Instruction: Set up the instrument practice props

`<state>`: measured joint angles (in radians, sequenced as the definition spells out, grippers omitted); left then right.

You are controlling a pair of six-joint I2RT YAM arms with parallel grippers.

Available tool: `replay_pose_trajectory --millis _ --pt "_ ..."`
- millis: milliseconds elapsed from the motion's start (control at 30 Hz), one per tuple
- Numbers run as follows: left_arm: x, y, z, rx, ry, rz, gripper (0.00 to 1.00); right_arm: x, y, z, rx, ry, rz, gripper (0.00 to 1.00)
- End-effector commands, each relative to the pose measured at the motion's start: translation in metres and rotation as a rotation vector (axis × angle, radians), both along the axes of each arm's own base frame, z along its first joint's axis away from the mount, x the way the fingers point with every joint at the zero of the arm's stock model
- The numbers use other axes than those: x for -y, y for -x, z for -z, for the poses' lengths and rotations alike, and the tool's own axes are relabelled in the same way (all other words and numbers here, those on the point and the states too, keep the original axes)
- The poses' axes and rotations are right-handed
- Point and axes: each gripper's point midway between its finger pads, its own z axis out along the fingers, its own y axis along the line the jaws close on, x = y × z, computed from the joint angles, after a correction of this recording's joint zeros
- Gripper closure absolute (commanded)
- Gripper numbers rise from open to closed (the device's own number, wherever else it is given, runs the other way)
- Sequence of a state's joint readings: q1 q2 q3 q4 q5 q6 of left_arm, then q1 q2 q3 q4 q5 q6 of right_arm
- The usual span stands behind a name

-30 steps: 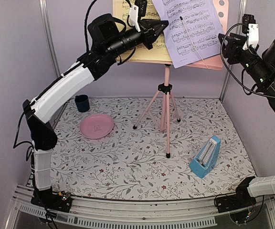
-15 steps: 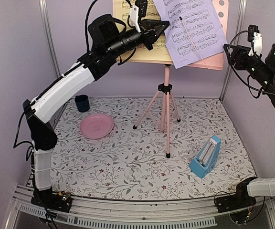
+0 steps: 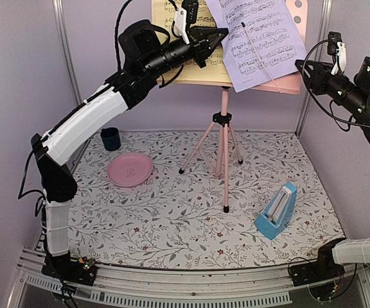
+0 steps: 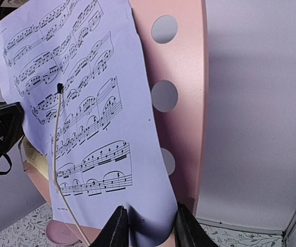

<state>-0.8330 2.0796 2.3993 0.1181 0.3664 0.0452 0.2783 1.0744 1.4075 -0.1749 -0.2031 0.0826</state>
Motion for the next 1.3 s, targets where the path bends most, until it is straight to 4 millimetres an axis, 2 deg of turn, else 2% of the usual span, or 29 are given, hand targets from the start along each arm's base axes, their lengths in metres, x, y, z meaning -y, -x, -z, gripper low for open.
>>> replay_pose_trajectory --millis 0,133,233,367,567,900,1000,1100,1267 --pt "-0.001 0.003 -0.002 0.015 0.004 0.009 1.0 0.0 0.014 -0.018 0.053 -0.006 -0.025 0.7" --pt "0.0 0.002 -0.001 0.014 0.004 0.01 1.0 -0.004 0.019 -0.019 0.069 0.005 -0.052 0.71" --pt "0.0 0.002 0.0 0.011 0.003 0.011 1.0 -0.009 0.021 -0.024 0.085 0.016 -0.088 0.64" --pt "0.001 0.002 0.0 0.013 0.004 0.013 1.0 -0.015 0.023 -0.032 0.108 0.026 -0.12 0.61" --pt "0.001 0.002 0.0 0.015 0.006 0.017 1.0 -0.02 0.019 -0.046 0.125 0.04 -0.144 0.52" --pt "0.001 0.003 -0.001 0.021 0.004 0.019 1.0 -0.023 0.003 -0.06 0.116 0.042 -0.131 0.51" --pt "0.001 0.004 -0.001 0.024 0.005 0.022 1.0 -0.023 -0.003 -0.063 0.109 0.043 -0.122 0.55" --pt "0.0 0.004 -0.002 0.025 0.006 0.021 1.0 -0.022 -0.008 -0.064 0.104 0.042 -0.11 0.65" --pt "0.0 0.004 -0.002 0.009 0.011 0.027 1.0 -0.018 -0.01 -0.066 0.106 0.024 -0.087 0.93"
